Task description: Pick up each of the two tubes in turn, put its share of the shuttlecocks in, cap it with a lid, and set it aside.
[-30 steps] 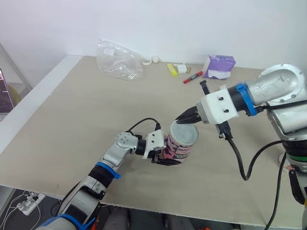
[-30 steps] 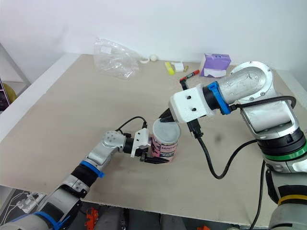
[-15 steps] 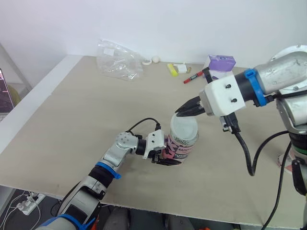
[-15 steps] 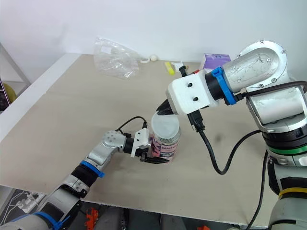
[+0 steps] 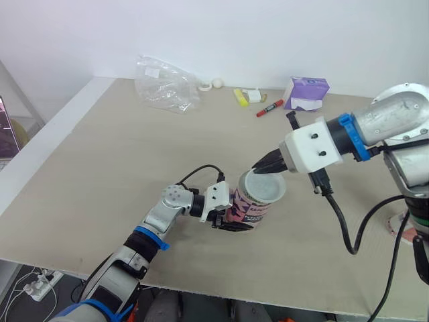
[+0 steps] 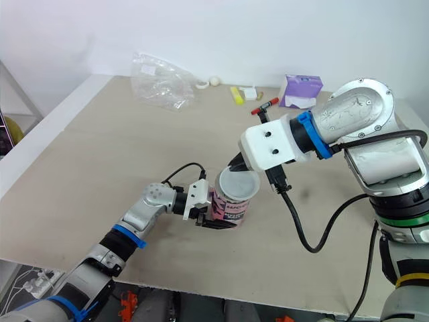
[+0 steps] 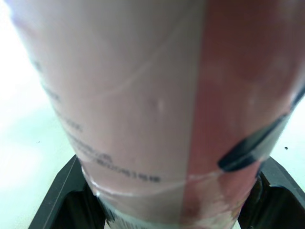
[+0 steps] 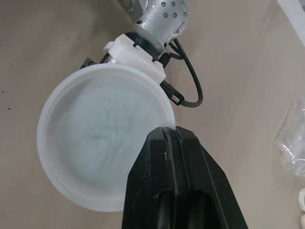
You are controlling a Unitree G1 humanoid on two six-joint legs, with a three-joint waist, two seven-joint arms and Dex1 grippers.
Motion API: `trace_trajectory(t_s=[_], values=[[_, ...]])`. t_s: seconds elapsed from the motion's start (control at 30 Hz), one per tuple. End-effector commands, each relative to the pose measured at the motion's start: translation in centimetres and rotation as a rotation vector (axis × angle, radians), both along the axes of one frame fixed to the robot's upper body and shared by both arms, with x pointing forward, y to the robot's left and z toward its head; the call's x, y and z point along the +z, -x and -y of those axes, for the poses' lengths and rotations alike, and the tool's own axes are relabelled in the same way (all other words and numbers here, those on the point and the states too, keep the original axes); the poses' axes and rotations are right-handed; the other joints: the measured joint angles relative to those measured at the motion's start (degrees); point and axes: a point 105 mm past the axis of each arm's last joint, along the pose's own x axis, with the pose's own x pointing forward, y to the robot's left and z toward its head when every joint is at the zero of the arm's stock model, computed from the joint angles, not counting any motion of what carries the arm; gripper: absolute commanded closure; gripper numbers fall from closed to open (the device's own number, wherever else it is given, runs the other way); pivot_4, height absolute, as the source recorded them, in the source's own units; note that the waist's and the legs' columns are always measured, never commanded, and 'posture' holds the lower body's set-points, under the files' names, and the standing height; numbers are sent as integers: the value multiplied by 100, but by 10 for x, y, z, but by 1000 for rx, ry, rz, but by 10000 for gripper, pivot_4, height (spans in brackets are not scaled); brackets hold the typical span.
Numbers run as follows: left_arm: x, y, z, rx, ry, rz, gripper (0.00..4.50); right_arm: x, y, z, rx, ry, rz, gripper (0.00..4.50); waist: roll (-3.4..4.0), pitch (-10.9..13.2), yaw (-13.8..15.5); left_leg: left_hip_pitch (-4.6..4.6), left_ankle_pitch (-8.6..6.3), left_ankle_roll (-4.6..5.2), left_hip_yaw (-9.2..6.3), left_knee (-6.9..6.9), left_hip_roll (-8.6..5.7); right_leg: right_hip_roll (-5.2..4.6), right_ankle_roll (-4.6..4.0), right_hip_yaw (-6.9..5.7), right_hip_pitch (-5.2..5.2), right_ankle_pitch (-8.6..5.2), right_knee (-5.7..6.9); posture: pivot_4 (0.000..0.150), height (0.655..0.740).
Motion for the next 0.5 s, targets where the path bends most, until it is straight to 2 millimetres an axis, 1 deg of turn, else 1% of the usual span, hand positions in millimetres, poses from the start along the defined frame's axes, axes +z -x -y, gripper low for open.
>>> trace_trajectory(t_s=[0.03, 0.2, 0.5], values=[[-19, -4, -8, 54, -74, -39, 16617, 4, 1, -1, 18, 3, 37, 44877, 0, 0, 0, 0, 0, 0, 0, 0, 0, 0, 0, 0, 0, 0, 0, 1500, 7400], [-19, -4, -8, 58, -72, -39, 16617, 1, 2, -3, 33, -3, 39, 44877, 0, 0, 0, 0, 0, 0, 0, 0, 0, 0, 0, 0, 0, 0, 0, 1500, 7400], [-19, -4, -8, 62, -74, -39, 16617, -6, -1, 1, 33, 10, 48, 44877, 0, 0, 0, 0, 0, 0, 1, 0, 0, 0, 0, 0, 0, 0, 0, 1500, 7400]])
